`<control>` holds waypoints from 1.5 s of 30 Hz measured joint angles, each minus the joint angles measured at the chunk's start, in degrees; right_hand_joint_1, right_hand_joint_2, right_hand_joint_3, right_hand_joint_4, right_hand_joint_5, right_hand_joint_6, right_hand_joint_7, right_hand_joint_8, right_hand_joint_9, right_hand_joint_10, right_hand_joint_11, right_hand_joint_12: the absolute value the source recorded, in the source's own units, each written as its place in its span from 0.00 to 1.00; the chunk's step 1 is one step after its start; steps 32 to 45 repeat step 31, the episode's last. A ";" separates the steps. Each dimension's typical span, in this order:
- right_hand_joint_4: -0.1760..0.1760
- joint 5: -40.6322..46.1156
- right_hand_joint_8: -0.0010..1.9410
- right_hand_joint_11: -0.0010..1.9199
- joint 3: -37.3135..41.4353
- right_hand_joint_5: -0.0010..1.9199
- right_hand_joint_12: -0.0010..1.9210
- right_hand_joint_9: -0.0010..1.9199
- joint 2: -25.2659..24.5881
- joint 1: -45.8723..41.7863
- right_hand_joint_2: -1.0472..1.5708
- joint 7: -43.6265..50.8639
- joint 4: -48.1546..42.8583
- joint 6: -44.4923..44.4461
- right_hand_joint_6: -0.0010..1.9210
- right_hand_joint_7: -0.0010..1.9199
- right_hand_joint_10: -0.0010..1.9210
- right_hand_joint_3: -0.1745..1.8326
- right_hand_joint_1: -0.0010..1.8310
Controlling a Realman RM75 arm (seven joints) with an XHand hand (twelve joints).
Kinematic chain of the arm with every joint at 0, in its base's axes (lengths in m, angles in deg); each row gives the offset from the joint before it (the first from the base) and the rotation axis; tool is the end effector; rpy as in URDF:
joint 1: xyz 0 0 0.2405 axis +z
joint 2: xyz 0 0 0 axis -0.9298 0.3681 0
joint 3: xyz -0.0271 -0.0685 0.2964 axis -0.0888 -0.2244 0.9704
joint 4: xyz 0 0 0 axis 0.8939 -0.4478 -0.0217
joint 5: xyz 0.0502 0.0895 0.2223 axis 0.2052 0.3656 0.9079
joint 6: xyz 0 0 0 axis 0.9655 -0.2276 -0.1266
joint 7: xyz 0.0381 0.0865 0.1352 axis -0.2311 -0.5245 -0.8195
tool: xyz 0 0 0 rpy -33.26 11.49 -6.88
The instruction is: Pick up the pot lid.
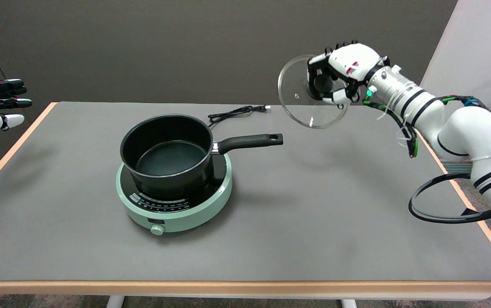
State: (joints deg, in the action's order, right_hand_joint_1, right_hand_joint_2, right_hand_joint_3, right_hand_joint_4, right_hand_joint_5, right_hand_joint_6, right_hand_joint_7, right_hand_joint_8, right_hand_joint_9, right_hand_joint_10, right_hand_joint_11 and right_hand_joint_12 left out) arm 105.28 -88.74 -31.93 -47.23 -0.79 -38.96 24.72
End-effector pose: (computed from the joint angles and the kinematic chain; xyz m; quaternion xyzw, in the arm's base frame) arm -0.1466 -0.4818 0.4551 0.7503 0.0780 0.0021 0.6565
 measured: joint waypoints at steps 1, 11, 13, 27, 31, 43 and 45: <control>1.00 0.02 0.62 0.34 0.28 0.37 0.60 0.44 -0.10 0.00 0.76 -0.44 -0.56 0.00 0.53 0.48 0.65 0.29 0.74; 1.00 1.18 0.62 0.35 2.61 0.37 0.63 0.44 -1.82 1.11 0.76 -5.10 -5.61 -0.03 0.53 0.47 0.67 0.29 0.74; 1.00 1.53 0.62 0.35 2.84 0.37 0.63 0.44 -2.25 1.71 0.76 -5.88 -6.54 -0.04 0.53 0.47 0.67 0.30 0.74; 1.00 2.65 0.63 0.35 -1.75 0.37 0.64 0.44 -4.30 9.35 0.76 -8.94 -11.42 -0.03 0.53 0.47 0.68 0.29 0.74; 1.00 2.69 0.63 0.35 -4.95 0.37 0.64 0.43 -4.79 12.61 0.76 -10.18 -11.39 -0.03 0.54 0.47 0.69 0.29 0.74; 1.00 2.69 0.63 0.35 -4.95 0.37 0.64 0.43 -4.79 12.61 0.76 -10.18 -11.39 -0.03 0.54 0.47 0.69 0.29 0.74; 1.00 2.69 0.63 0.35 -4.95 0.37 0.64 0.43 -4.79 12.61 0.76 -10.18 -11.39 -0.03 0.54 0.47 0.69 0.29 0.74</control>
